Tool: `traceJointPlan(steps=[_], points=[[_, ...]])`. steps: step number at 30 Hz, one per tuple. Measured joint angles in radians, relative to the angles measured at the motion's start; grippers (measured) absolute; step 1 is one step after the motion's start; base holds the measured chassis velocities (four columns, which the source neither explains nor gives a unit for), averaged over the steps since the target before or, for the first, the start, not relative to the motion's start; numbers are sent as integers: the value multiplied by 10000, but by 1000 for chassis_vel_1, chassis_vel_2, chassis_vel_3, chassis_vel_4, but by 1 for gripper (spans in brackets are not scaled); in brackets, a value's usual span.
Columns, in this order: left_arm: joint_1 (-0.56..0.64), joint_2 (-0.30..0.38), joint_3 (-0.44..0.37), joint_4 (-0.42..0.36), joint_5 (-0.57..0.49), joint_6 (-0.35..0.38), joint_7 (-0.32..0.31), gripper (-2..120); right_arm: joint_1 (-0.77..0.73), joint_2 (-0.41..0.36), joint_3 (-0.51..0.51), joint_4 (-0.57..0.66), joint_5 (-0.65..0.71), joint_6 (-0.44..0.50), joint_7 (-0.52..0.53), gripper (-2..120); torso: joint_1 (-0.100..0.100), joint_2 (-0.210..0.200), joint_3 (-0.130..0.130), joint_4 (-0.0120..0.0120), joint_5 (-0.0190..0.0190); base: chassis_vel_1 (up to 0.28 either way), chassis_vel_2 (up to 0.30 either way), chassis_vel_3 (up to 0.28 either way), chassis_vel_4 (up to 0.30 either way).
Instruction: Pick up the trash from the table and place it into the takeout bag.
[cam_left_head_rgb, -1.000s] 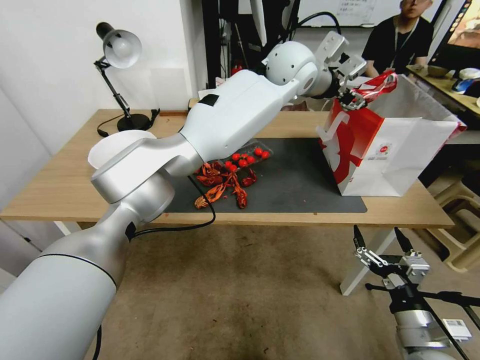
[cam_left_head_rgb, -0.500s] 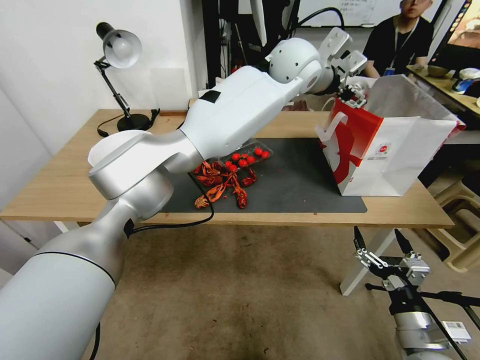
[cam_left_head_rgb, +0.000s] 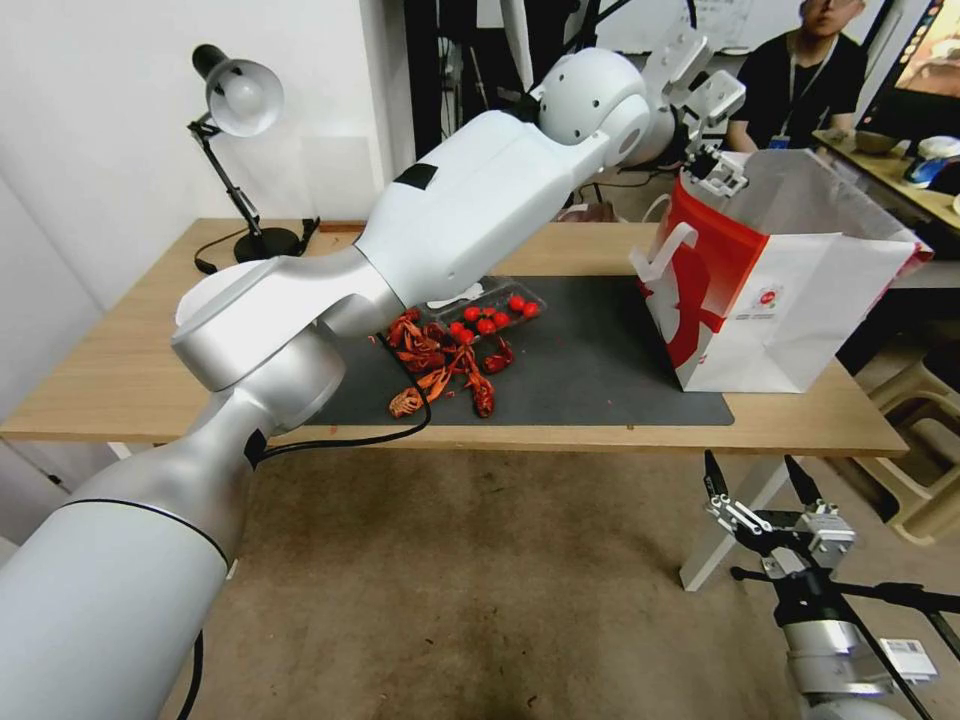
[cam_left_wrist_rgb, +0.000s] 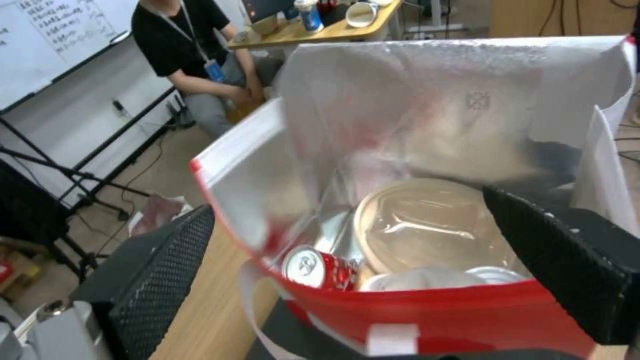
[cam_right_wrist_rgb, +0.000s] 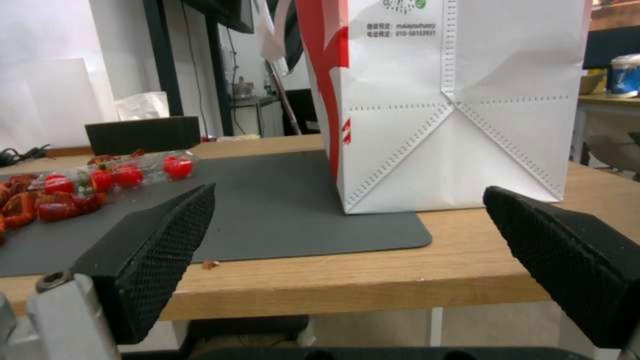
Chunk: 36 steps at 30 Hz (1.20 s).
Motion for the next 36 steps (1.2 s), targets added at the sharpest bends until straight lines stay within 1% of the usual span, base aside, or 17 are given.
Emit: traceJointPlan(steps=[4,6,7,10,11,14,15,17,18,21,22,24,25,26,27,31,36], points=[[211,75,-99,-396,-6,0,-150,100,29,-16,-31,-26,0,-12,3,100,0,0,0,-9,1,0,0,0,0],[479,568,-231,-864,-277,-120,-780,100,58,-27,-39,-46,0,-17,7,100,0,0,0,-3,0,0,0,0,0],[479,568,-231,-864,-277,-120,-780,100,58,-27,-39,-46,0,-17,7,100,0,0,0,-3,0,0,0,0,0],[935,1235,-389,-1648,-910,-532,-1942,100,78,-17,-51,-65,1,-20,8,100,1,0,-1,4,-5,0,0,0,0],[935,1235,-389,-1648,-910,-532,-1942,100,78,-17,-51,-65,1,-20,8,100,1,0,-1,4,-5,0,0,0,0],[1437,1799,-279,-2207,-1567,-1766,-3562,100,63,-7,-51,-97,1,-11,8,100,1,0,0,3,-5,0,0,0,0],[1437,1799,-279,-2207,-1567,-1766,-3562,100,63,-7,-51,-97,1,-11,8,100,1,0,0,3,-5,0,0,0,0],[1827,2046,-152,-2573,-1821,-3020,-5313,100,59,-15,-49,-105,1,-6,9,100,1,0,0,-2,-4,0,0,0,0],[1827,2046,-152,-2573,-1821,-3020,-5313,100,59,-15,-49,-105,1,-6,9,100,1,0,0,-2,-4,0,0,0,0],[2417,2439,-6,-3081,-1263,-4534,-6327,100,69,-23,-48,-107,1,-10,16,100,0,1,-1,-1,-3,0,0,0,0],[2417,2439,-6,-3081,-1263,-4534,-6327,100,69,-23,-48,-107,1,-10,16,100,0,1,-1,-1,-3,0,0,0,0],[2776,2564,189,-3007,-291,-6057,-7295,100,104,-29,-56,-106,1,-45,18,100,1,0,0,-1,-3,0,0,0,0],[2776,2564,189,-3007,-291,-6057,-7295,100,104,-29,-56,-106,1,-45,18,100,1,0,0,-1,-3,0,0,0,0],[3022,2671,213,-2998,187,-6770,-7647,100,139,-33,-57,-104,13,-85,26,100,1,0,0,-3,-3,0,0,0,0],[3313,2897,190,-3186,480,-7099,-7732,100,176,-41,-57,-95,29,-132,36,100,2,0,0,-5,-3,0,0,0,0],[3848,3345,72,-3780,655,-7270,-7792,100,203,-84,-56,-55,42,-189,57,100,1,0,0,2,-4,0,0,0,0],[5083,4343,-433,-4764,954,-7695,-7813,100,209,-125,-95,-22,23,-226,78,100,0,0,0,-1,-4,0,0,0,0]])
